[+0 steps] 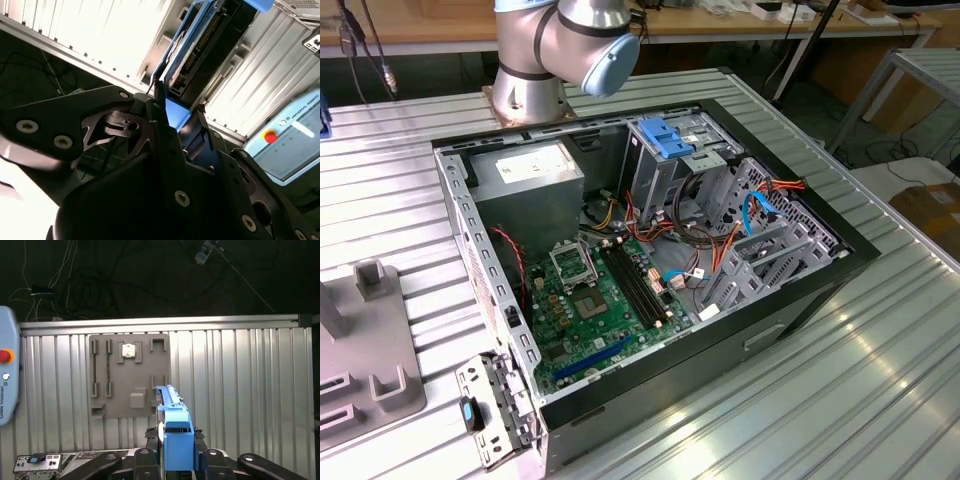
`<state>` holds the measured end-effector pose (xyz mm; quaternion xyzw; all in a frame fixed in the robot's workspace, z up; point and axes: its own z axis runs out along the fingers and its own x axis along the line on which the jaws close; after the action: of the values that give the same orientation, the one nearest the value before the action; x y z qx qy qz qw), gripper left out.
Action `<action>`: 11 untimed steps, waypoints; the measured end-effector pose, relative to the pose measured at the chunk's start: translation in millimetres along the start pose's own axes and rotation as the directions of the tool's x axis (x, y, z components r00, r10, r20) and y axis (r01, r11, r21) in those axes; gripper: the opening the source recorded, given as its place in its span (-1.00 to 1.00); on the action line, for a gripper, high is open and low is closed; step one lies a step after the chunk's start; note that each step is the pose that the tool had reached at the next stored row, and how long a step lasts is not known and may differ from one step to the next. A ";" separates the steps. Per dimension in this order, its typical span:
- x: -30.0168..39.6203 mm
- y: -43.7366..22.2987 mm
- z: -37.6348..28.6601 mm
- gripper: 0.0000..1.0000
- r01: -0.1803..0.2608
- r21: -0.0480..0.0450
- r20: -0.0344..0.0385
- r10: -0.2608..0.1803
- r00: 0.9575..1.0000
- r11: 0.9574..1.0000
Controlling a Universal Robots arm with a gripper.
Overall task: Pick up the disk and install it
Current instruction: 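Pick up the disk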
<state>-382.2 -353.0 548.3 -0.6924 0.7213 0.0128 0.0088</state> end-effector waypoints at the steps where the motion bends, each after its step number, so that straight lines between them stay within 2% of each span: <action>1: -0.2 -5.3 -0.1 -0.26 0.000 0.000 0.000 0.000 1.000 1.000; 4: -0.9 -21.0 -0.2 -0.26 0.000 0.000 0.000 0.000 1.000 1.000; 6: -1.0 -25.7 -0.2 -0.26 0.000 0.000 0.000 0.000 1.000 1.000; 8: -1.5 -35.4 -0.2 -0.26 0.000 0.000 0.000 0.000 1.000 1.000; 11: -1.7 -42.6 -0.2 -0.26 0.000 0.000 0.000 0.000 1.000 1.000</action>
<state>-339.6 -353.0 548.3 -0.6924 0.7213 0.0128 0.0087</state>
